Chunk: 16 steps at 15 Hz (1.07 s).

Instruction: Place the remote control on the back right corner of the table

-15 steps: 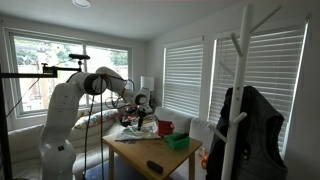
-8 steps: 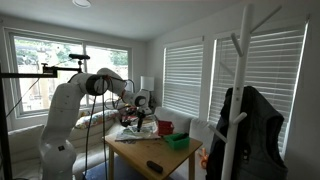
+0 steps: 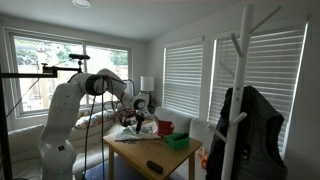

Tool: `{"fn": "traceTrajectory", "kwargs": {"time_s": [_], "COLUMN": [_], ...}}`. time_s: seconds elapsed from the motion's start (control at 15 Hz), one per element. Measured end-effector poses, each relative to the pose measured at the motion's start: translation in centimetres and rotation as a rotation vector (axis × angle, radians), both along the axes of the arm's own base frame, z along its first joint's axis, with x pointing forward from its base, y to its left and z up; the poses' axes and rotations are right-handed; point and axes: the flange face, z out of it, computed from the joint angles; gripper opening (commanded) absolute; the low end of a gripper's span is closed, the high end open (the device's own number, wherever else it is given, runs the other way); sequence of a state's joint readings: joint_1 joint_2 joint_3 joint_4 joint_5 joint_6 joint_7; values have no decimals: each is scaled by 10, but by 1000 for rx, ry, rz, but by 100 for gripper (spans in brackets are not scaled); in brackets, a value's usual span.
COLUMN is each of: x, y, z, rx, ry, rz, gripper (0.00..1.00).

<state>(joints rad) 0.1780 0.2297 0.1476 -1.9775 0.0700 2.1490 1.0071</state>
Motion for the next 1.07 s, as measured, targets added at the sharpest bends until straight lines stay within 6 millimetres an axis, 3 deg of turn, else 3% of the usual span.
{"fn": "traceTrajectory", "kwargs": {"time_s": [0.4,0.47,0.53,1.0,1.07], "x": [-10,-11,-11,-12,-12], "y": [-13,-14,-14,-15,-16], "z": [4,5,5,3,4], "rx": [-5,-5,-6,-14,-17], "ry": [-31,-34,-35,-31,-33], "rz": [-73,-81,-89,-124,-128], "gripper": [100,94,74,24,21]}}
